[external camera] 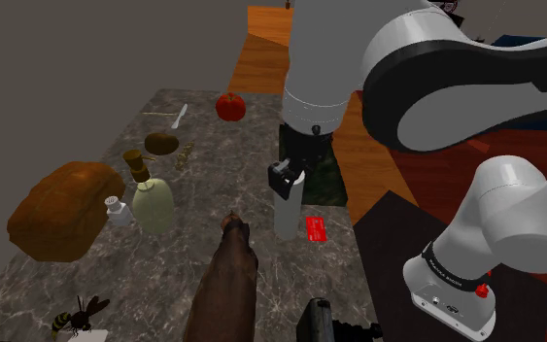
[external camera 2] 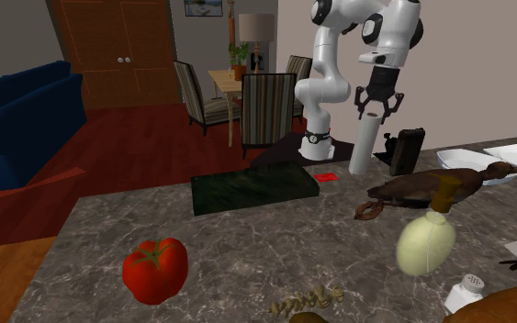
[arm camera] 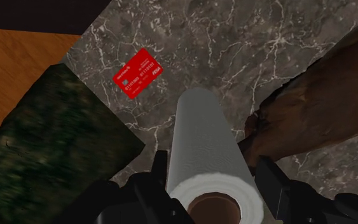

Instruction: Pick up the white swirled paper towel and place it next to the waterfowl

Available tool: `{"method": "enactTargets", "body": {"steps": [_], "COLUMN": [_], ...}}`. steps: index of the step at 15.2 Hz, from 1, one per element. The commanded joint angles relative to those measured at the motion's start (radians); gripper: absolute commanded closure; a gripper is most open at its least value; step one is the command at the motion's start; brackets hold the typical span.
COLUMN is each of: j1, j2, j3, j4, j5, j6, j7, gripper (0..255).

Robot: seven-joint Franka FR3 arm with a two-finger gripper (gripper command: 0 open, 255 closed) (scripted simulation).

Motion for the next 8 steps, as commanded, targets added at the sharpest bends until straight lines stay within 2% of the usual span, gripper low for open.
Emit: {"method": "enactTargets", "body": {"steps": [1,8], "j1": [0.001,0.0], "j2": [0.004,0.034], "j3": [0.004,0.02], "j4": [-0.025,-0.097], "j5": [0.001,0.0], "j6": [0.029,0.13], "j7": [0.003,0.017], "gripper": [255,255]}}
